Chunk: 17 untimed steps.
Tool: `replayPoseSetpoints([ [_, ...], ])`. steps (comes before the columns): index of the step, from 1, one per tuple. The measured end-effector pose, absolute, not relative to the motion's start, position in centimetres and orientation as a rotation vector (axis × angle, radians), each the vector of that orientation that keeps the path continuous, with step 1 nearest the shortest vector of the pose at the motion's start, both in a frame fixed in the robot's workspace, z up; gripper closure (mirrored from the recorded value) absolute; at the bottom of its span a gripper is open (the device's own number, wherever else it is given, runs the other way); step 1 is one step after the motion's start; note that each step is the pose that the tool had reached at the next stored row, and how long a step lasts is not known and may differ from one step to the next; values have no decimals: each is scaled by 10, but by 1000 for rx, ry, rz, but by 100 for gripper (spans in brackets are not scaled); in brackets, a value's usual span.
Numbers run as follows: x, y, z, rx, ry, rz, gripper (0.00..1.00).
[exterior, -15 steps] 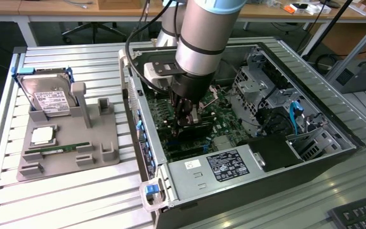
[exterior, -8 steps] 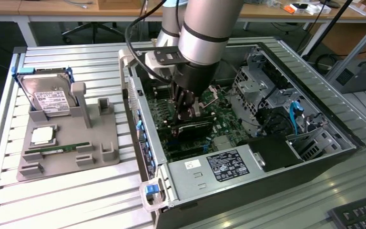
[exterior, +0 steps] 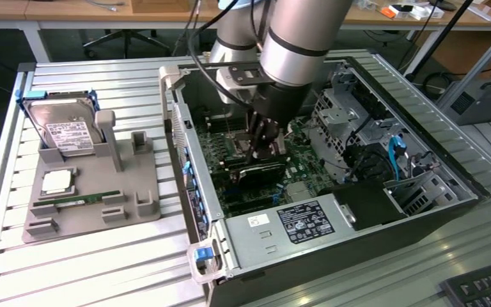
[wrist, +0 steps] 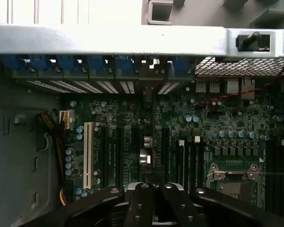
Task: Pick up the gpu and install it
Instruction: 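Press down on the gpu until it lock into place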
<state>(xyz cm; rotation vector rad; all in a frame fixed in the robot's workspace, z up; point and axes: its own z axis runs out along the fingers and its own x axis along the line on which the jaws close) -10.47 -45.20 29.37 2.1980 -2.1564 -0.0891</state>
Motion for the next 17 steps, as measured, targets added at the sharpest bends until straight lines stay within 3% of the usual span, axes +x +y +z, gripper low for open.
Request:
replayPoseSetpoints([
  [17, -56, -453, 294, 2182, -2141, -124, 89],
])
